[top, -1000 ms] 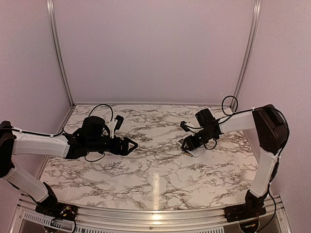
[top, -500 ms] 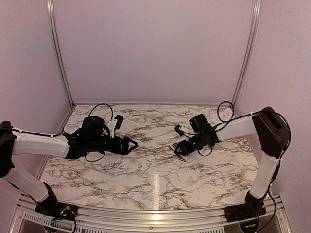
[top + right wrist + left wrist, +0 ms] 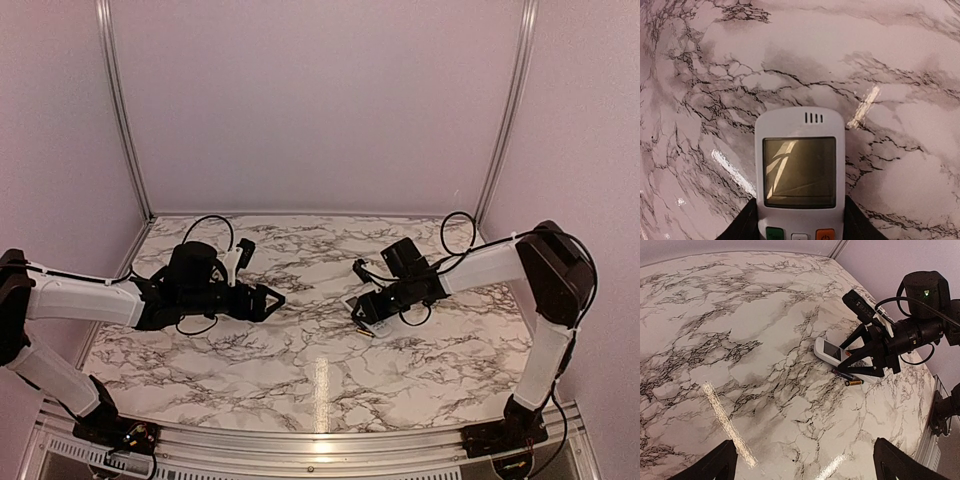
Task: Load the batteries into the remote control
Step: Pick up the remote control from the center of the board.
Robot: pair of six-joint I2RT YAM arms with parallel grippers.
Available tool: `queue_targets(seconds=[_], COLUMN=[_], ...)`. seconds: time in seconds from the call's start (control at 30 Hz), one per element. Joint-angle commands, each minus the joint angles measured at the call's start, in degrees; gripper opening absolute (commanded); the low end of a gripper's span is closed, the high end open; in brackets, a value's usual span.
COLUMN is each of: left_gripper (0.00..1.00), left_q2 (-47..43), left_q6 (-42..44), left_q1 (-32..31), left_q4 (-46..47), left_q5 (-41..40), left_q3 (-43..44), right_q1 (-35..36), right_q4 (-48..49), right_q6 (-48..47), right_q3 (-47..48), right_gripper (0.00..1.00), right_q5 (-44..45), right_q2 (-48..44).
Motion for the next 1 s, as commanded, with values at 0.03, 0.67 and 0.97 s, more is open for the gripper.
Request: queue_targets(seconds=[0.03, 0.67, 0.97], left_gripper=[0.99, 0.99, 0.99], left_q2=[1.0, 0.3, -2.5], left_q6=[0.1, 1.1, 1.8], left_q1=[-0.3, -0.3, -0.3], left_q4=[1.9, -0.1, 0.5], left_q5=[-0.8, -2.8, -3.3], left_q3=[-0.8, 1.9, 1.9], right_q1=[2.4, 2.5, 2.0], right_q4=[-2.8, -7.4, -5.8], right_q6=[2.1, -1.0, -1.7], right_q3=[-0.3, 6.6, 9.0], right_gripper=[0.27, 0.27, 0.26], right_q5=[0.0, 1.5, -2.8], right_q2=[3.0, 1.0, -4.7])
